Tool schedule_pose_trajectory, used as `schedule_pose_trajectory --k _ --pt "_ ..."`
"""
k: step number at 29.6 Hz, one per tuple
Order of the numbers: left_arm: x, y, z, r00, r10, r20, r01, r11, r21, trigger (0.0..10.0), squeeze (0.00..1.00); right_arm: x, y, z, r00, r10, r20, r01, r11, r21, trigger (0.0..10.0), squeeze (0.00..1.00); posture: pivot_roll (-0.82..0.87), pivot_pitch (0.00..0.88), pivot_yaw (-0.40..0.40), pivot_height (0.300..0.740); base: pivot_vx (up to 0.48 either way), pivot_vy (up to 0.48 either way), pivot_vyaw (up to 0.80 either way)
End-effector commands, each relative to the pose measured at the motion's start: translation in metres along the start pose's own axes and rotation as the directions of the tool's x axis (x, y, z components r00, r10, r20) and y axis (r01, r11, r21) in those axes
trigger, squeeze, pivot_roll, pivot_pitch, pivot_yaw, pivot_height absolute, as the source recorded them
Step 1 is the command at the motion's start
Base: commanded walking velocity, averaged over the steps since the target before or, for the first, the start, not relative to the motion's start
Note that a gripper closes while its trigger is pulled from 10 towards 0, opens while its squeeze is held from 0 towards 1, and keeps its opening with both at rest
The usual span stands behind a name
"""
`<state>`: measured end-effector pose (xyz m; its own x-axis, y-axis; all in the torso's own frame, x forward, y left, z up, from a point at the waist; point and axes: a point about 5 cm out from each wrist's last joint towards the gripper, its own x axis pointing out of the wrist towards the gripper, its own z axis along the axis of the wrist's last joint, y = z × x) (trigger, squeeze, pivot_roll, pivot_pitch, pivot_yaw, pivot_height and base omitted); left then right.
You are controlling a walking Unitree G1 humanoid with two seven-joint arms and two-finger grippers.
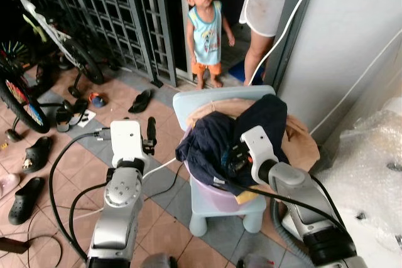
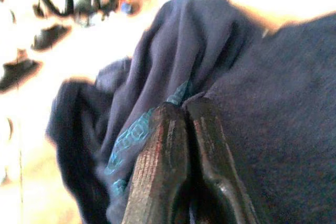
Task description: Clothes washing
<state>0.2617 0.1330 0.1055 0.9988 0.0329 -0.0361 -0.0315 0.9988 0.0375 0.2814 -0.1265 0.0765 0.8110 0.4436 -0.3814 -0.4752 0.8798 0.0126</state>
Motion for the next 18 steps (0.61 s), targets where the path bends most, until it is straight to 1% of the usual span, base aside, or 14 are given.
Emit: schedule_pose_trajectory --k 1,2,5,6,7,9,10,11,12,13,18 --pt "0.002 0.001 0.003 1.0 0.012 0.007 -0.012 1.0 0.011 10.0 0.0 -0.004 0.0 0.027 0.988 -0.039 0.147 0.029 0.997 0.074 0.0 0.0 -0.06 0.023 0.08 0.74 0.0 0.0 0.0" --pt "0.003 0.0 0.004 1.0 0.016 0.008 -0.016 1.0 0.01 10.0 0.0 -0.007 -0.001 0.043 0.972 -0.064 0.228 0.044 0.995 0.094 0.0 0.0 -0.06 0.019 0.078 0.74 0.0 0.0 0.0" --pt "0.003 -0.001 0.004 1.0 0.016 0.008 -0.016 1.0 0.01 10.0 0.0 -0.008 -0.001 0.046 0.968 -0.069 0.242 0.047 0.994 0.096 0.0 0.0 -0.06 0.019 0.078 0.74 0.0 0.0 0.0" --pt "0.003 -0.001 0.004 1.0 0.021 0.012 -0.021 1.0 0.014 10.0 0.0 -0.011 -0.002 0.059 0.952 -0.082 0.293 0.058 0.994 0.088 0.0 0.0 -0.06 0.013 0.075 0.74 0.0 0.0 0.0" --pt "0.004 0.0 0.005 0.999 0.026 0.019 -0.026 0.999 0.018 10.0 0.0 -0.021 -0.002 0.091 0.901 -0.098 0.422 0.078 0.995 0.065 0.0 0.0 -0.07 0.008 0.074 0.74 0.0 0.0 0.0" --pt "0.005 0.0 0.005 0.999 0.022 0.026 -0.023 1.0 0.02 10.0 0.0 -0.029 -0.004 0.107 0.864 -0.113 0.49 0.096 0.994 0.06 0.0 0.0 -0.07 0.0 0.074 0.74 0.0 0.0 0.0" --pt "0.006 -0.001 0.006 0.999 0.016 0.034 -0.016 1.0 0.017 10.0 0.0 -0.034 -0.005 0.113 0.847 -0.12 0.518 0.109 0.993 0.051 2.7 0.0 -0.08 0.0 0.075 0.74 0.0 0.0 0.0" --pt "0.007 -0.001 0.007 0.999 0.011 0.039 -0.011 1.0 0.016 10.0 0.0 -0.038 -0.005 0.117 0.835 -0.123 0.536 0.118 0.992 0.044 2.7 0.0 -0.08 0.0 0.076 0.74 0.0 0.0 0.0" --pt "0.008 -0.002 0.008 0.999 0.005 0.044 -0.006 1.0 0.014 10.0 0.0 -0.039 -0.006 0.117 0.836 -0.136 0.531 0.134 0.99 0.041 10.0 0.0 -0.08 0.0 0.078 0.74 0.0 -0.274 0.0" --pt "0.008 -0.002 0.008 0.999 0.002 0.045 -0.003 1.0 0.013 10.0 0.0 -0.039 -0.007 0.115 0.838 -0.147 0.525 0.144 0.988 0.047 10.0 0.0 -0.09 0.0 0.079 0.74 0.0 -0.277 0.0" --pt "0.01 -0.004 0.008 0.999 -0.002 0.046 0.002 1.0 0.014 10.0 0.0 -0.041 -0.009 0.115 0.833 -0.186 0.521 0.169 0.982 0.08 10.0 0.0 -0.09 0.0 0.085 0.74 0.0 -0.289 -0.76"
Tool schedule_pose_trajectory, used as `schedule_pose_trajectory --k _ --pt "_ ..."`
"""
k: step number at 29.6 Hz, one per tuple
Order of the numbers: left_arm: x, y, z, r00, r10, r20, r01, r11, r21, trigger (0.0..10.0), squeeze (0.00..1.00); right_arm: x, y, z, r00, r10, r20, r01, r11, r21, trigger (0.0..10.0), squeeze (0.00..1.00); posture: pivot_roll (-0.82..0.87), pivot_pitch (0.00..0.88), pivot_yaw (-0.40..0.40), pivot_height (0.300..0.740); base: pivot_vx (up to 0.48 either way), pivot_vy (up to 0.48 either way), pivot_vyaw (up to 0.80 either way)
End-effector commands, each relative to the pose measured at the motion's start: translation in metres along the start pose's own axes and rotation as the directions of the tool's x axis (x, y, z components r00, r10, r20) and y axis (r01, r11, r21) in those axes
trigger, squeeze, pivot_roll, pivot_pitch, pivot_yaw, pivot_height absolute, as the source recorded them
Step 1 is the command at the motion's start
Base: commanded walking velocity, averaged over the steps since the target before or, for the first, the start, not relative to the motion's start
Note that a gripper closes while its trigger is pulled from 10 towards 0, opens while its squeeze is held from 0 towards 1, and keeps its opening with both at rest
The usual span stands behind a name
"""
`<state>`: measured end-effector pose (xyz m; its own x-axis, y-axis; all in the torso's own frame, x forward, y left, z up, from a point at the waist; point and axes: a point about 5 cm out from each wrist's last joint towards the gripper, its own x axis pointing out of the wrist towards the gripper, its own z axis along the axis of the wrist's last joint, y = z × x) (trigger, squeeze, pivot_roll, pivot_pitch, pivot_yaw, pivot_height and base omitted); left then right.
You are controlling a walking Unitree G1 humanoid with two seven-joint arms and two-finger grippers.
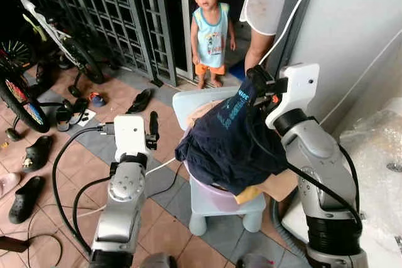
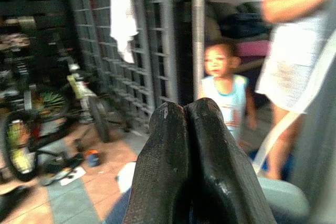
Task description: Clothes washing
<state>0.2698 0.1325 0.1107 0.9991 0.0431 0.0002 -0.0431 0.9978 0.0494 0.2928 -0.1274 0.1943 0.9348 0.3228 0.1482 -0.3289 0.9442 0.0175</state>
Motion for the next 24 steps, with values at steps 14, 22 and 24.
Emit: schedule_pose_trajectory --k 14,22,24 --pt "0.005 -0.005 0.003 1.0 -0.02 0.021 0.02 1.0 0.001 10.0 0.0 0.002 -0.015 0.024 0.995 -0.055 0.088 0.064 0.993 -0.1 10.0 0.0 -0.09 0.0 0.085 0.74 0.0 -0.408 -0.77" --pt "0.006 -0.007 0.003 0.999 -0.026 0.026 0.026 1.0 0.0 10.0 0.0 0.011 -0.035 0.043 0.984 -0.095 0.15 0.125 0.972 -0.201 10.0 0.0 -0.1 0.0 0.085 0.74 0.0 -0.442 -0.77" --pt "0.006 -0.007 0.003 0.999 -0.026 0.025 0.027 1.0 -0.003 10.0 0.0 0.012 -0.045 0.046 0.98 -0.121 0.156 0.154 0.963 -0.22 10.0 0.0 -0.1 0.0 0.084 0.74 0.0 -0.442 -0.77"
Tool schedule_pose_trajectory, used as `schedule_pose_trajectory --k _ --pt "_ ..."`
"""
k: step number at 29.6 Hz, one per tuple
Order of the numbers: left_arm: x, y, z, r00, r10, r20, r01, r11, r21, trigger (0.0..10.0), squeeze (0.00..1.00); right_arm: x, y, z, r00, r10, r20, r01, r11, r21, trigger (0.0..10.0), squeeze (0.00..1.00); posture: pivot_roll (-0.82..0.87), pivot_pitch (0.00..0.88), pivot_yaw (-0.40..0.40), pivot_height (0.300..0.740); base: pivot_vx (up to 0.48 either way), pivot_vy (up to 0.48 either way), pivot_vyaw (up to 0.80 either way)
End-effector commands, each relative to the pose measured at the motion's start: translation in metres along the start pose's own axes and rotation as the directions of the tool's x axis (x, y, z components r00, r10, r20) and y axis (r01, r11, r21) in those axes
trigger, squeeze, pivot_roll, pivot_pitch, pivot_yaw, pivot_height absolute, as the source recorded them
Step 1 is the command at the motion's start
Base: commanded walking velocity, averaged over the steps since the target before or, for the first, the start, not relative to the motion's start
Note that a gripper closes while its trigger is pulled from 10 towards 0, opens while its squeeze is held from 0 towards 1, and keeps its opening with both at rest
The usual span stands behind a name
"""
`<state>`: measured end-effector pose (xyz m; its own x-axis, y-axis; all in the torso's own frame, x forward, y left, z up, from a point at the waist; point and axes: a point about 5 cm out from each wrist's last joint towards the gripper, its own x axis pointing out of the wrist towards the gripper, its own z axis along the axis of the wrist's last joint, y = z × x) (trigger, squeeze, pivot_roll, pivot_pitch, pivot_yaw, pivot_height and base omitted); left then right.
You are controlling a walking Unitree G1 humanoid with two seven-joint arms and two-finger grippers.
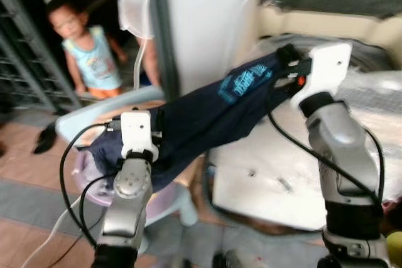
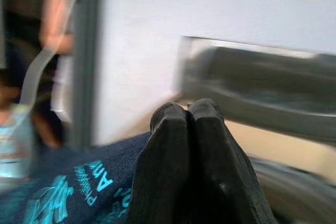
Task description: Clothes washing
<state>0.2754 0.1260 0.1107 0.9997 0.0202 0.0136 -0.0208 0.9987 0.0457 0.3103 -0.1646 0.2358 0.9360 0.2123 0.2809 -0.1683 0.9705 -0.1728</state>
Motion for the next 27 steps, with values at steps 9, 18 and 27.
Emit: schedule_pose_trajectory --k 9,18,27 --pt "0.0 0.0 0.002 1.0 0.002 0.01 -0.002 1.0 -0.016 10.0 0.0 0.0 0.0 -0.002 1.0 0.0 0.004 0.001 1.0 -0.019 10.0 0.0 -0.1 0.0 0.086 0.74 0.0 -0.179 -0.77" --pt "0.002 0.002 0.003 1.0 0.009 0.005 -0.009 0.999 -0.032 10.0 0.0 -0.001 0.008 -0.007 0.997 0.079 -0.01 -0.079 0.997 -0.009 10.0 0.0 -0.1 0.0 0.088 0.74 0.0 0.0 -0.09" --pt "0.001 0.006 0.002 1.0 0.025 0.006 -0.024 0.999 -0.027 10.0 0.0 -0.005 0.021 -0.009 0.985 0.171 -0.012 -0.172 0.985 -0.017 10.0 0.0 -0.1 0.0 0.087 0.74 0.0 0.0 0.0"
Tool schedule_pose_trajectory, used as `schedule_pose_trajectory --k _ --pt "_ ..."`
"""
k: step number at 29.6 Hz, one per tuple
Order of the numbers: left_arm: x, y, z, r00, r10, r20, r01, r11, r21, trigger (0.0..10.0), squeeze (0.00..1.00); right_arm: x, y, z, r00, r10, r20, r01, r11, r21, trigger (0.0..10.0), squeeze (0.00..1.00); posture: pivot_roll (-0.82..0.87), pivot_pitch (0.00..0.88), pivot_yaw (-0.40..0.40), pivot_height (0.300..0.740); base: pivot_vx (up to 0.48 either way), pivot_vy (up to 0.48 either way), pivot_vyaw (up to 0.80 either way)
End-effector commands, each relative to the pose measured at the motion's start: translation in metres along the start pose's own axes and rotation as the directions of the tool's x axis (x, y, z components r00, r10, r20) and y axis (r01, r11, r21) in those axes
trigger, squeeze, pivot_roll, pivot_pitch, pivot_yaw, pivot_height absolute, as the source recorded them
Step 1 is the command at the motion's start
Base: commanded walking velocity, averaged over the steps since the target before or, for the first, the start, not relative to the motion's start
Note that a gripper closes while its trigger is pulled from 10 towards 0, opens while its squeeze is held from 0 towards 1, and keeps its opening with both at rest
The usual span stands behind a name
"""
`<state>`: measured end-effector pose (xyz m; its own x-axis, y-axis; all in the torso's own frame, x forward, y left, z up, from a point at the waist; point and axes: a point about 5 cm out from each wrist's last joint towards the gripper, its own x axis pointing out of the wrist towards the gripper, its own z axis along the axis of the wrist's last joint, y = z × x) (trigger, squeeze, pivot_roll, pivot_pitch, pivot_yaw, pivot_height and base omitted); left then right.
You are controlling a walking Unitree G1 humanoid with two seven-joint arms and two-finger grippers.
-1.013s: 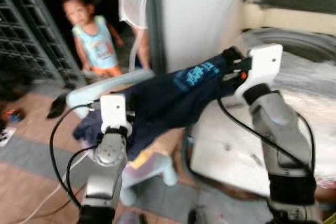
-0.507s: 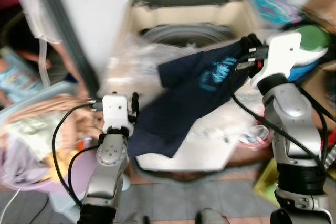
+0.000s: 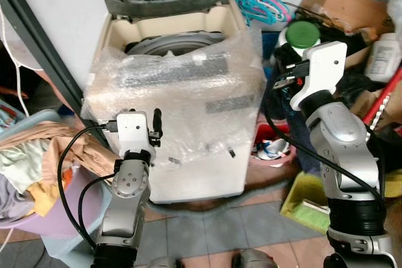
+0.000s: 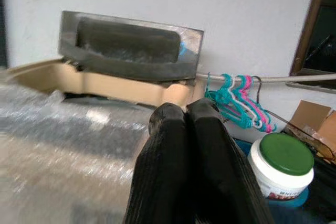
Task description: Clothes washing
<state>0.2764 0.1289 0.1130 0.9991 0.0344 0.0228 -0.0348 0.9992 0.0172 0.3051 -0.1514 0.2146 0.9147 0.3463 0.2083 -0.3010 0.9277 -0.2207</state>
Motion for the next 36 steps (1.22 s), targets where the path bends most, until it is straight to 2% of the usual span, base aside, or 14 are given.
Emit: schedule_pose_trajectory --k 1,11,20,31,34,36 --pt "0.0 0.003 0.001 1.0 0.012 0.0 -0.012 1.0 0.002 10.0 0.0 0.002 0.006 0.008 0.998 0.041 0.04 -0.041 0.999 -0.012 10.0 0.0 -0.1 0.0 0.087 0.74 0.0 0.0 0.42" --pt "0.001 0.003 0.0 1.0 0.015 -0.001 -0.015 1.0 -0.002 10.0 0.0 0.002 0.01 0.011 0.992 0.114 0.061 -0.112 0.993 -0.029 10.0 0.0 -0.1 0.0 0.083 0.74 0.048 0.0 0.65" --pt "0.001 0.004 0.001 1.0 0.013 0.005 -0.013 1.0 0.0 10.0 0.0 0.005 0.008 0.014 0.989 0.134 0.068 -0.131 0.991 -0.042 10.0 0.0 -0.1 0.0 0.08 0.74 0.288 0.362 0.61" --pt "0.001 0.004 0.001 1.0 -0.005 0.017 0.005 1.0 0.008 10.0 0.0 0.006 0.003 0.009 0.996 0.077 0.051 -0.074 0.996 -0.045 10.0 0.0 -0.1 0.0 0.089 0.74 0.335 0.335 0.0" --pt "0.002 0.003 0.002 1.0 -0.01 0.023 0.009 1.0 0.012 10.0 0.0 0.015 -0.006 0.016 0.995 0.068 0.071 -0.064 0.996 -0.061 10.0 0.0 -0.1 0.0 0.091 0.74 0.351 0.0 0.0" --pt "0.004 0.0 0.003 1.0 -0.014 0.025 0.014 1.0 0.007 10.0 0.0 0.034 -0.014 0.03 0.987 0.116 0.108 -0.102 0.987 -0.125 10.0 0.0 -0.11 0.0 0.09 0.74 0.249 0.0 0.0"
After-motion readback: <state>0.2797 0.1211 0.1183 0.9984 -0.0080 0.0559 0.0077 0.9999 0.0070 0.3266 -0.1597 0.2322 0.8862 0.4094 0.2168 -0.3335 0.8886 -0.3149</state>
